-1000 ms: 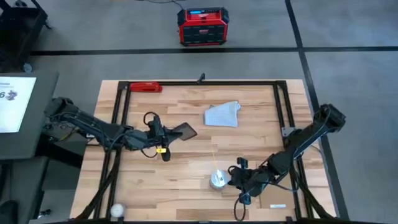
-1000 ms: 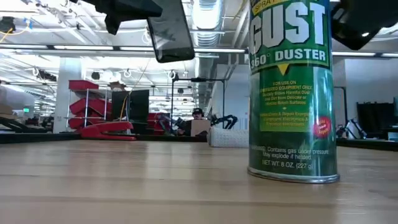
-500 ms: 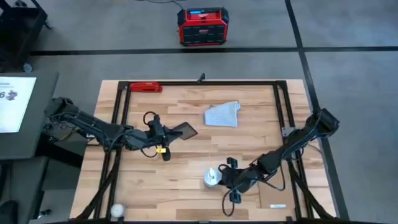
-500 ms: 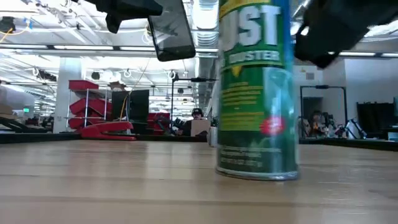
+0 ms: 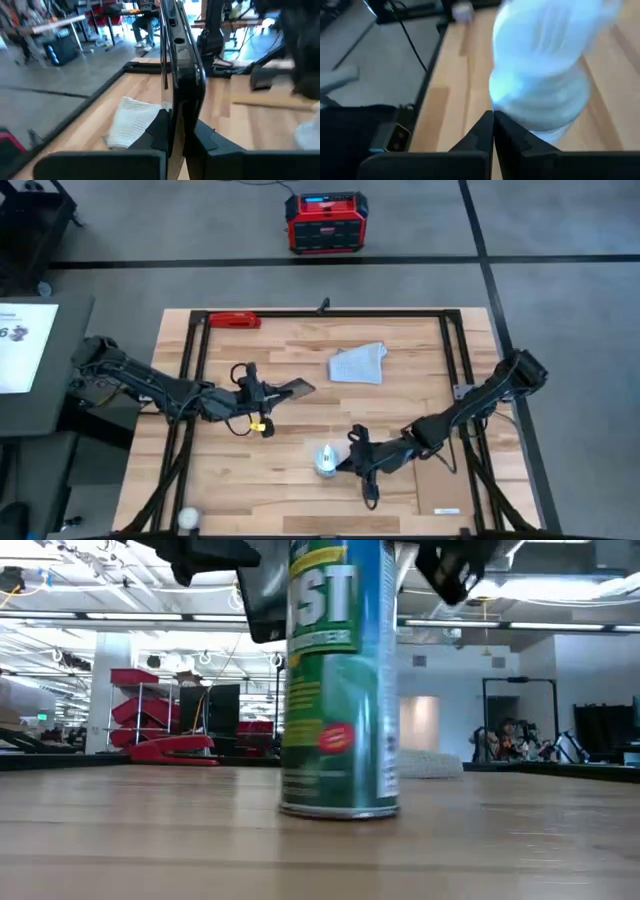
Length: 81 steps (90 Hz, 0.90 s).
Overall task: Apply microfiber cloth
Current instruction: Spray the back of the black phone with the spray bottle
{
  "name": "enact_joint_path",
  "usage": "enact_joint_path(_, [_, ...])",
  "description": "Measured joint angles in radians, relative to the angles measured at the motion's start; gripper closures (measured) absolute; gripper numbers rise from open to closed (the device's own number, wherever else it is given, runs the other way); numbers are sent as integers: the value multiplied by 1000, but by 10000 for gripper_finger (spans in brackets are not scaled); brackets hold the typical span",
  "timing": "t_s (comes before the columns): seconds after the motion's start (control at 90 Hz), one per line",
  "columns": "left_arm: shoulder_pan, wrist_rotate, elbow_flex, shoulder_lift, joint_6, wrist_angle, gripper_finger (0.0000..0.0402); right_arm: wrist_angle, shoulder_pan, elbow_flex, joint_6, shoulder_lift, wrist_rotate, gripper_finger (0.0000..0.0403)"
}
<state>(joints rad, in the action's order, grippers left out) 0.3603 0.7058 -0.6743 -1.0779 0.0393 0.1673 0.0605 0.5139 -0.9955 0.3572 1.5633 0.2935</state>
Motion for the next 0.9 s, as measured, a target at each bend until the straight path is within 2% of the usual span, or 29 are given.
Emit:
enact_joint_path(0.189, [-23, 33, -76, 1, 331, -8, 396, -166, -31, 0, -43, -173, 117, 403])
enact_joint_path(0.333, [-59, 107, -170, 1, 578, -115, 396, -212, -91, 0, -44, -276, 110, 403])
enact_joint_path(0.478, [-86, 201, -250, -5, 780, -226, 396, -161, -191, 0, -19, -333, -44, 403])
enact_joint_path(0.733, [-80, 452, -271, -53, 1160, -238, 396, 80, -365, 0, 97, -303, -462, 403])
enact_joint_path(0.9, [-46, 552, -270, -135, 1322, -239, 396, 122, -460, 0, 170, -280, -582, 403])
